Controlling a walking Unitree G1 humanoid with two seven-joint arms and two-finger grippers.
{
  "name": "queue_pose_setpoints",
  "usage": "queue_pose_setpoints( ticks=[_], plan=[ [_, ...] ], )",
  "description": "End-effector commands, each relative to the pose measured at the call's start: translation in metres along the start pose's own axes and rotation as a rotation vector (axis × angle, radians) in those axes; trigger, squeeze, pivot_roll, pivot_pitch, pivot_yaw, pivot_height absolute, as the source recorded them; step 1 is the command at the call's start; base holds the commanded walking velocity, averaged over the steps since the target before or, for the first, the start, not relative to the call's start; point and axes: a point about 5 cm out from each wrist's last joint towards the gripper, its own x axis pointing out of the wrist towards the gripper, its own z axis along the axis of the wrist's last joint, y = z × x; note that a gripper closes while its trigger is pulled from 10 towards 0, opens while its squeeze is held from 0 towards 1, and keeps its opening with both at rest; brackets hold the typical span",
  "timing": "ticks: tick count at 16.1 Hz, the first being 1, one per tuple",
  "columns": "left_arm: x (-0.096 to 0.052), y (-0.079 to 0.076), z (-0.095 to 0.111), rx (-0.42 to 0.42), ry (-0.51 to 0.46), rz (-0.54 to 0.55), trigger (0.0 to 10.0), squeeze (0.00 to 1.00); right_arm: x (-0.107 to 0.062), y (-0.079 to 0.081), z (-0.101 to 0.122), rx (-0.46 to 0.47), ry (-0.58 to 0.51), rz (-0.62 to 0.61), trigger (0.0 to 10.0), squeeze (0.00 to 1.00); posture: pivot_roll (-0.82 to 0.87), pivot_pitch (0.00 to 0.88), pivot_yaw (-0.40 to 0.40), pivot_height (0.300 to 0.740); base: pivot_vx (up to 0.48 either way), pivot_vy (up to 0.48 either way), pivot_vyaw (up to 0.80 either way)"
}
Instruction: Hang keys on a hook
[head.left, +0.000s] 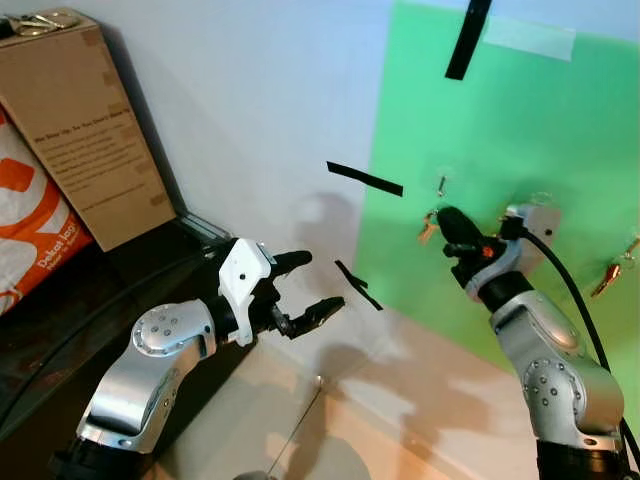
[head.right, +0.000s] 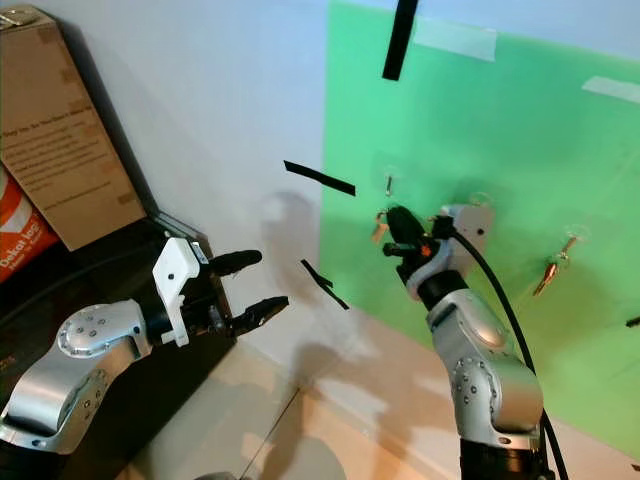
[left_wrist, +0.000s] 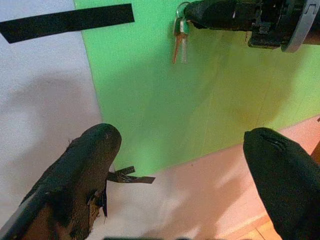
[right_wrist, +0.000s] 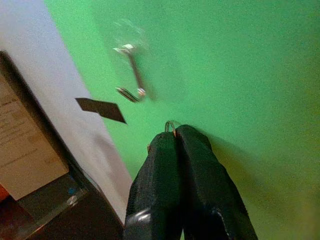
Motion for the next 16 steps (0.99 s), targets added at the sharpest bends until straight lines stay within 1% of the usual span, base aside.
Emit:
queue_pose_setpoints(
  ticks=[1,5,8,9,10,13,14,16],
  plan=[
    [0.000,0.000,0.007,0.024,-0.006,-0.013,10.0,0.00,-0.001,-0.006,0.000,0.034,0.011,-0.044,10.0,0.00,-0.01,0.000,0.054,0.740,0.000,0.000,0.00],
    [0.000,0.000,0.007,0.023,-0.001,-0.019,10.0,0.00,-0.003,-0.005,-0.003,0.033,0.027,-0.042,10.0,0.00,-0.02,0.000,0.060,0.740,0.000,0.000,0.00],
    [0.001,0.000,0.008,0.025,0.001,-0.022,10.0,0.00,-0.006,0.001,0.004,0.026,-0.026,0.022,10.0,0.00,-0.02,0.000,0.062,0.740,0.000,0.000,0.00],
    [0.001,0.001,0.008,0.025,0.001,-0.022,10.0,0.00,-0.007,0.002,0.006,0.033,-0.037,0.036,10.0,0.00,-0.02,0.000,0.063,0.740,0.000,0.000,0.00],
    [0.001,0.001,0.009,0.025,0.001,-0.023,10.0,0.00,-0.009,0.006,0.012,0.057,-0.071,0.082,10.0,0.00,-0.02,0.000,0.066,0.740,0.000,0.000,0.00],
    [0.002,0.001,0.009,0.025,0.000,-0.025,10.0,0.00,-0.010,0.011,0.017,0.077,-0.097,0.127,10.0,0.00,-0.02,0.000,0.068,0.740,0.000,0.000,0.00],
    [0.002,0.001,0.009,0.025,0.000,-0.028,10.0,0.00,-0.011,0.016,0.018,0.086,-0.103,0.169,10.0,0.00,-0.02,0.000,0.067,0.740,0.000,0.000,0.00],
    [0.003,0.001,0.009,0.025,-0.001,-0.030,10.0,0.00,-0.011,0.020,0.019,0.099,-0.107,0.192,10.0,0.00,-0.02,0.000,0.066,0.740,0.000,0.000,0.00]
  ],
)
